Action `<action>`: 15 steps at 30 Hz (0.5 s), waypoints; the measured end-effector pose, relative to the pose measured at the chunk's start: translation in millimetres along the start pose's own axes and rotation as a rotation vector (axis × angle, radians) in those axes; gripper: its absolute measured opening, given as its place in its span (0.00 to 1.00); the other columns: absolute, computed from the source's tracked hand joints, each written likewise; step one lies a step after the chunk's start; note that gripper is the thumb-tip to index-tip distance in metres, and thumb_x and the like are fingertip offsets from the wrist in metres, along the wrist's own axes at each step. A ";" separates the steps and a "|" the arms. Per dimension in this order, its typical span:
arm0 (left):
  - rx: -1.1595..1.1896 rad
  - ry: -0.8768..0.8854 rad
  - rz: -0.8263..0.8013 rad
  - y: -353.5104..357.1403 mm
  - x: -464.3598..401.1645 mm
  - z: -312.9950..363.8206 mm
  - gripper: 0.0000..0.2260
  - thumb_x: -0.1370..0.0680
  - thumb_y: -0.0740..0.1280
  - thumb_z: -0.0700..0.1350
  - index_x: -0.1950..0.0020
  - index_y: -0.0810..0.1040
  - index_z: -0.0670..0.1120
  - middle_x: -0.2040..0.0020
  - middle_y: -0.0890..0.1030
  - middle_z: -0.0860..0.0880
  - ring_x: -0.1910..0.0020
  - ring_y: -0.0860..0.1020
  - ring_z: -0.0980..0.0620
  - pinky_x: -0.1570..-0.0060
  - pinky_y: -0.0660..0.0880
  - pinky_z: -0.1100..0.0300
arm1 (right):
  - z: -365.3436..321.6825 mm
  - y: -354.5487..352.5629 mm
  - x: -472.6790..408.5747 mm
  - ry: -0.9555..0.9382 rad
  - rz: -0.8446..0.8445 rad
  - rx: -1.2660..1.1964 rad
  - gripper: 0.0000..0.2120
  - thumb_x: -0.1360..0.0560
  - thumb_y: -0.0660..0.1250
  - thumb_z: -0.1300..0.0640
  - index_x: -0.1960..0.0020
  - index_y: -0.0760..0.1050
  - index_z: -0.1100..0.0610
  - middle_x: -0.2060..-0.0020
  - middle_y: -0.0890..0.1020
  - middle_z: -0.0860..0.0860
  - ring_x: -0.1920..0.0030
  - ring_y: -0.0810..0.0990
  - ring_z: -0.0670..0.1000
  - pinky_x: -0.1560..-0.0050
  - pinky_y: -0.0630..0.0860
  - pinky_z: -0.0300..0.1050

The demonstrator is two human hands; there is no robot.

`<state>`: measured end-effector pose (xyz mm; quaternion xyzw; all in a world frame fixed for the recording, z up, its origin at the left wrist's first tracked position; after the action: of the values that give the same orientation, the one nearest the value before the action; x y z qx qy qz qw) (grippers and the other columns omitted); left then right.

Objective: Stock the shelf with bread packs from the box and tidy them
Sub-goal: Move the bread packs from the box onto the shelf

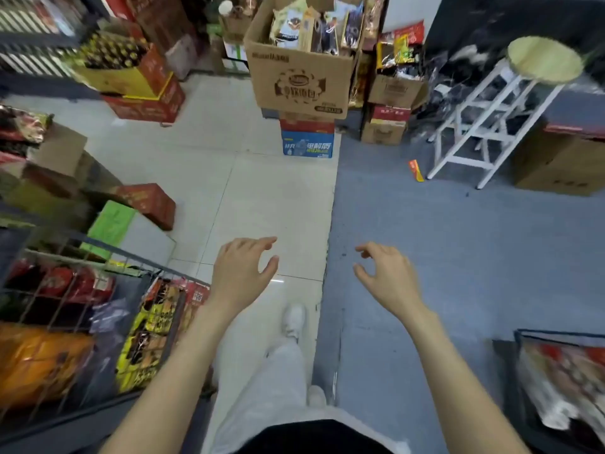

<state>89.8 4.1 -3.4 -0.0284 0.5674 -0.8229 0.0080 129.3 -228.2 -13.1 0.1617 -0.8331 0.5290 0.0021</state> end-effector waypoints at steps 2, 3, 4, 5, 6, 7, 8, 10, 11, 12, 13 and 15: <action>0.061 -0.056 0.024 0.1 -25.0 -10.2 0.22 0.24 0.55 0.57 0.38 0.78 0.49 0.48 0.82 0.54 0.45 0.78 0.48 0.44 0.69 0.53 | 2.2 1.0 -30.9 0.008 0.002 -0.035 0.15 0.23 0.62 0.52 0.38 0.73 0.52 0.45 0.80 0.48 0.42 0.75 0.52 0.46 0.70 0.47; 0.088 -0.078 0.041 1.9 -39.3 -16.5 0.18 0.23 0.59 0.55 0.38 0.78 0.50 0.47 0.82 0.54 0.44 0.77 0.48 0.44 0.69 0.54 | 3.5 1.7 -47.8 0.011 0.011 -0.053 0.14 0.23 0.63 0.53 0.38 0.74 0.52 0.45 0.80 0.48 0.42 0.75 0.52 0.47 0.70 0.46; 0.111 -0.131 0.026 4.7 -53.2 -26.2 0.15 0.22 0.62 0.52 0.37 0.77 0.50 0.47 0.82 0.55 0.44 0.77 0.49 0.45 0.69 0.55 | 4.7 1.6 -64.1 0.029 0.015 -0.065 0.14 0.23 0.63 0.54 0.38 0.74 0.53 0.46 0.80 0.49 0.43 0.76 0.52 0.47 0.70 0.46; 0.146 -0.159 0.015 8.0 -69.7 -33.8 0.14 0.22 0.64 0.50 0.37 0.77 0.51 0.46 0.82 0.56 0.44 0.77 0.50 0.47 0.69 0.56 | 7.5 1.2 -82.5 0.046 0.026 -0.087 0.13 0.23 0.64 0.55 0.39 0.75 0.53 0.48 0.80 0.49 0.44 0.76 0.52 0.47 0.70 0.46; 0.178 -0.191 -0.008 9.5 -87.2 -41.7 0.13 0.22 0.64 0.50 0.37 0.77 0.52 0.47 0.82 0.57 0.44 0.77 0.51 0.49 0.69 0.57 | 9.8 -0.5 -101.2 0.063 0.028 -0.104 0.13 0.23 0.64 0.56 0.39 0.75 0.53 0.49 0.80 0.50 0.44 0.76 0.52 0.48 0.71 0.46; 0.204 -0.227 -0.017 10.5 -105.6 -51.7 0.13 0.22 0.64 0.51 0.38 0.77 0.53 0.47 0.81 0.58 0.45 0.77 0.53 0.52 0.69 0.59 | 12.6 -2.7 -120.1 0.071 0.035 -0.114 0.13 0.24 0.64 0.56 0.40 0.75 0.53 0.50 0.80 0.50 0.45 0.76 0.53 0.48 0.71 0.47; 0.224 -0.264 -0.033 11.4 -124.8 -61.8 0.13 0.22 0.64 0.51 0.38 0.76 0.54 0.47 0.81 0.59 0.45 0.77 0.54 0.53 0.68 0.60 | 12.7 -7.3 -138.9 0.068 0.039 -0.107 0.13 0.24 0.64 0.56 0.40 0.76 0.54 0.51 0.80 0.50 0.46 0.76 0.53 0.49 0.71 0.47; 0.232 -0.281 -0.038 7.1 -165.2 -75.0 0.13 0.22 0.63 0.52 0.38 0.76 0.54 0.48 0.81 0.60 0.45 0.77 0.54 0.54 0.68 0.60 | 14.7 -15.8 -178.2 0.072 0.033 -0.082 0.13 0.24 0.64 0.57 0.40 0.76 0.54 0.52 0.80 0.50 0.46 0.76 0.54 0.52 0.69 0.46; 0.233 -0.273 -0.036 2.1 -187.1 -78.0 0.13 0.22 0.63 0.52 0.38 0.76 0.54 0.48 0.81 0.60 0.46 0.77 0.54 0.53 0.69 0.60 | 15.9 -21.8 -199.0 0.072 0.044 -0.077 0.13 0.24 0.64 0.57 0.40 0.76 0.54 0.52 0.80 0.50 0.46 0.76 0.54 0.52 0.69 0.46; 0.238 -0.260 -0.034 -3.0 -209.0 -79.1 0.13 0.22 0.63 0.52 0.38 0.76 0.54 0.48 0.81 0.60 0.46 0.77 0.55 0.53 0.69 0.59 | 16.0 -28.9 -219.1 0.073 0.057 -0.073 0.12 0.24 0.64 0.57 0.40 0.76 0.54 0.52 0.80 0.50 0.46 0.76 0.54 0.53 0.69 0.46; 0.237 -0.251 -0.031 -7.8 -231.5 -80.0 0.13 0.22 0.63 0.51 0.38 0.76 0.54 0.49 0.81 0.59 0.46 0.77 0.55 0.54 0.68 0.60 | 16.4 -35.8 -239.4 0.069 0.073 -0.069 0.12 0.24 0.64 0.56 0.41 0.76 0.54 0.52 0.80 0.51 0.46 0.76 0.54 0.54 0.69 0.45; 0.228 -0.234 -0.019 -17.0 -276.3 -80.1 0.13 0.22 0.63 0.50 0.38 0.77 0.53 0.50 0.80 0.59 0.46 0.77 0.55 0.54 0.67 0.61 | 18.0 -47.7 -280.5 0.069 0.093 -0.076 0.12 0.23 0.64 0.56 0.41 0.76 0.55 0.51 0.80 0.51 0.46 0.77 0.53 0.55 0.68 0.43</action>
<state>361.5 97.4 -26.3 -0.1283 0.4651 -0.8731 0.0694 411.1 -187.7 -28.0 0.1043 -0.8586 0.5017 0.0127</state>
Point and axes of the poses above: each hand's wrist, its own x-axis away from the middle knuckle, its own y-axis out of the palm, z = x × y, the point moved 9 cm from there along -x, towards the middle knuckle
